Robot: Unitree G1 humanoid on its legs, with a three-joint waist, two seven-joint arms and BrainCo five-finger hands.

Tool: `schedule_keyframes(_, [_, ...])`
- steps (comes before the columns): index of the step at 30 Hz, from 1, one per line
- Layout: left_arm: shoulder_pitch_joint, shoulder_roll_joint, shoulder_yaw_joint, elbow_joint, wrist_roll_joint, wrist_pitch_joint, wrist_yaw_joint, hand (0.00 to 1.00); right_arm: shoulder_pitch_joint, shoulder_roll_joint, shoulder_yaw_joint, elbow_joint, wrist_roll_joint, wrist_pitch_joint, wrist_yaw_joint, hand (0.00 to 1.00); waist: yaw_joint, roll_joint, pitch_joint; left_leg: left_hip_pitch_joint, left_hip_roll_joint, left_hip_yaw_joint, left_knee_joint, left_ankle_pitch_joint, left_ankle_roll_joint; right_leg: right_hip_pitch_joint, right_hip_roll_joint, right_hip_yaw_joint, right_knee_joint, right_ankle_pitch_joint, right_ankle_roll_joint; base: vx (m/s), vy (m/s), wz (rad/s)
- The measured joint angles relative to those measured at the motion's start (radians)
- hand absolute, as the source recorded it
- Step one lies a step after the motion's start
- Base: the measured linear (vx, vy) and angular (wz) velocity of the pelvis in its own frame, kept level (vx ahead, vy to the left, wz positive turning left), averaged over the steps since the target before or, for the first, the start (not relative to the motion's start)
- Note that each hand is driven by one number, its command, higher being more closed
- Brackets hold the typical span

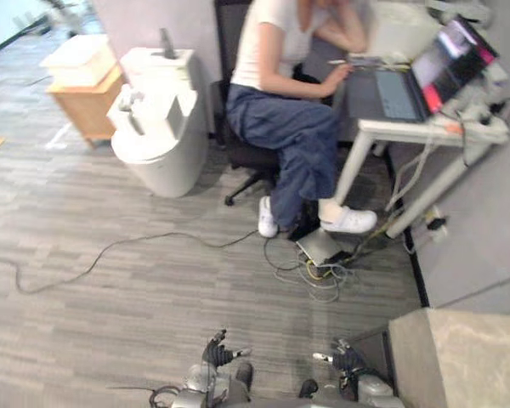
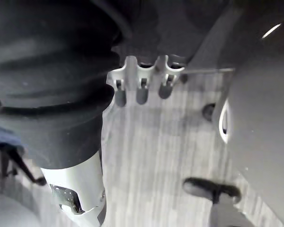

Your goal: Organize washtable

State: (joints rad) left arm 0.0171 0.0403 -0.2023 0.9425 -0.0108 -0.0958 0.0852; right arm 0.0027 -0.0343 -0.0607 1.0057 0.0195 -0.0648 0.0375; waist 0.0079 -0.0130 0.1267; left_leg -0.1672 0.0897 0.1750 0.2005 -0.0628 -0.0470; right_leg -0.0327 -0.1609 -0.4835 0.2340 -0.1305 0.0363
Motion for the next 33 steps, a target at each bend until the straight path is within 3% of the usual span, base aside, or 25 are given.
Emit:
schedule_keyframes(2, [0.001,-0.007,-0.002,-0.001,0.007,0.0,-0.005,0.0,-0.025,-0.016,0.0,0.0,0.0,-0.003,-0.012,0.0,-0.007,0.016,0.014,-0.018,0.028,0.169,0.04,0.025,0.061,-0.001,-0.018,-0.021,0.03,-0.023,0.024,-0.03,0.131,0.83])
schedule_keyframes(5, [0.003,0.017,-0.007,-0.004,0.023,0.001,-0.019,0.0,-0.039,-0.005,-0.002,-0.001,0.006,-0.004,-0.013,0.0,-0.009,0.008,0.023,-0.003,-0.043,0.141,-0.08,0.081,0.101,-0.003,-0.049,-0.043,0.006,-0.024,0.035,-0.06,0.154,0.62])
schedule_keyframes(7, [0.007,0.025,-0.014,-0.001,0.024,0.001,-0.02,0.0,-0.033,0.008,-0.002,0.0,0.008,-0.003,-0.013,0.0,-0.007,0.011,0.024,0.034,-0.081,0.111,-0.153,0.115,0.104,0.02,-0.051,-0.036,-0.018,-0.015,0.045,-0.04,0.159,0.59])
schedule_keyframes(9, [0.011,0.042,-0.014,0.002,0.024,0.002,-0.019,0.0,-0.032,0.021,-0.001,0.001,0.006,-0.002,-0.012,0.0,-0.009,0.011,0.027,0.061,-0.109,0.095,-0.178,0.116,0.108,0.043,-0.066,-0.033,-0.016,-0.013,0.052,-0.02,0.152,0.47])
schedule_keyframes(10, [0.014,0.055,-0.014,0.001,0.028,0.003,-0.019,0.0,-0.034,0.027,0.002,0.001,-0.002,0.0,-0.012,0.0,-0.009,0.0,0.034,0.064,-0.139,0.077,-0.147,0.086,0.138,0.046,-0.113,-0.039,0.05,-0.045,0.086,0.0,0.14,0.39])
schedule_keyframes(13, [0.021,0.064,-0.014,-0.005,0.033,0.002,-0.019,0.0,-0.032,0.028,0.004,0.0,-0.015,0.002,-0.012,0.0,-0.021,-0.016,0.039,0.068,-0.181,0.043,-0.121,0.065,0.151,0.047,-0.159,-0.023,0.12,-0.09,0.107,0.01,0.103,0.45])
schedule_keyframes(14, [0.023,0.064,-0.014,-0.007,0.036,0.003,-0.02,0.0,-0.023,0.027,0.0,-0.005,-0.019,0.001,-0.012,0.0,-0.035,-0.022,0.04,0.069,-0.205,-0.003,-0.119,0.066,0.152,0.042,-0.145,0.038,0.135,-0.121,0.099,0.04,0.068,1.0])
schedule_keyframes(15, [0.023,0.06,-0.013,-0.008,0.044,0.002,-0.019,0.0,-0.018,0.024,-0.003,-0.013,-0.02,0.0,-0.013,0.0,-0.046,-0.027,0.042,0.07,-0.229,-0.07,-0.124,0.067,0.159,0.021,-0.116,0.129,0.168,-0.147,0.05,0.07,0.013,1.09])
schedule_keyframes(16, [0.023,0.06,-0.013,-0.008,0.045,0.003,-0.019,0.0,-0.017,0.021,-0.004,-0.014,-0.02,0.0,-0.013,0.0,-0.048,-0.026,0.044,0.069,-0.235,-0.098,-0.127,0.072,0.165,0.001,-0.098,0.175,0.194,-0.16,0.034,0.08,-0.018,1.24])
schedule_keyframes(17, [0.023,0.061,-0.013,-0.008,0.046,0.003,-0.019,0.0,-0.014,0.014,-0.003,-0.015,-0.02,0.0,-0.012,0.0,-0.047,-0.02,0.046,0.069,-0.235,-0.156,-0.126,0.077,0.161,-0.043,-0.038,0.266,0.245,-0.172,0.028,0.08,-0.025,0.98])
schedule_keyframes(20, [0.021,0.059,-0.009,-0.007,0.051,0.003,-0.02,0.0,-0.007,0.008,-0.002,-0.029,-0.02,-0.003,-0.013,0.0,-0.047,-0.012,0.052,0.067,-0.237,-0.268,-0.118,0.078,0.158,-0.124,0.05,0.441,0.303,-0.181,0.047,0.09,-0.051,1.29])
schedule_keyframes(21, [0.021,0.059,0.003,-0.007,0.051,0.003,-0.02,0.0,0.0,0.008,-0.002,-0.037,-0.019,-0.004,-0.012,0.0,-0.047,-0.011,0.053,0.068,-0.237,-0.3,-0.129,0.077,0.155,-0.149,0.061,0.493,0.303,-0.178,0.052,0.1,-0.065,1.44])
schedule_keyframes(23, [0.021,0.059,0.028,-0.007,0.051,0.003,-0.019,0.0,0.009,0.011,-0.003,-0.04,-0.017,-0.004,-0.012,0.0,-0.045,-0.031,0.054,0.071,-0.24,-0.309,-0.142,0.07,0.144,-0.154,0.04,0.502,0.27,-0.172,0.062,0.11,-0.107,1.45])
schedule_keyframes(25, [0.019,0.052,0.075,-0.009,0.051,0.002,-0.019,0.0,0.016,0.019,-0.006,-0.041,-0.018,-0.003,-0.013,0.0,-0.045,-0.044,0.049,0.055,-0.241,-0.297,-0.12,0.068,0.14,-0.141,0.01,0.462,0.206,-0.165,0.059,0.11,-0.147,1.3])
schedule_keyframes(26, [0.014,0.051,0.099,-0.011,0.05,0.003,-0.018,0.0,0.018,0.031,-0.011,-0.043,-0.018,-0.003,-0.013,0.0,-0.037,-0.057,0.045,0.028,-0.243,-0.276,-0.082,0.044,0.117,-0.122,-0.007,0.432,0.145,-0.122,0.045,0.07,-0.132,0.79])
schedule_keyframes(27, [0.011,0.054,0.106,-0.012,0.05,0.002,-0.018,0.0,0.021,0.04,-0.011,-0.049,-0.018,-0.003,-0.013,0.0,-0.029,-0.076,0.04,0.012,-0.24,-0.24,-0.056,0.017,0.116,-0.108,-0.023,0.405,0.119,-0.055,0.047,0.06,-0.179,0.87])
schedule_keyframes(29, [0.004,0.013,0.126,-0.013,0.049,0.003,-0.018,0.0,0.025,0.034,-0.022,-0.081,-0.01,-0.004,-0.015,0.0,-0.024,-0.024,0.058,-0.039,-0.112,-0.011,0.064,-0.05,0.095,-0.049,-0.015,0.299,0.081,-0.055,0.061,0.06,-0.179,0.9])
schedule_keyframes(31, [0.004,-0.01,0.12,-0.012,0.048,0.004,-0.02,0.0,0.02,0.027,-0.021,-0.082,0.002,-0.004,-0.016,0.0,-0.026,0.014,0.053,-0.049,-0.069,0.123,0.098,-0.045,0.099,-0.007,-0.012,0.242,0.075,-0.057,0.061,0.1,-0.081,0.88])
schedule_keyframes(33, [0.005,-0.008,0.112,-0.012,0.048,0.004,-0.019,0.0,0.022,0.028,-0.023,-0.081,0.014,-0.004,-0.017,0.0,-0.023,0.007,0.053,-0.017,-0.066,0.171,0.091,-0.042,0.095,0.032,-0.014,0.206,0.072,-0.067,0.056,0.15,-0.044,0.73])
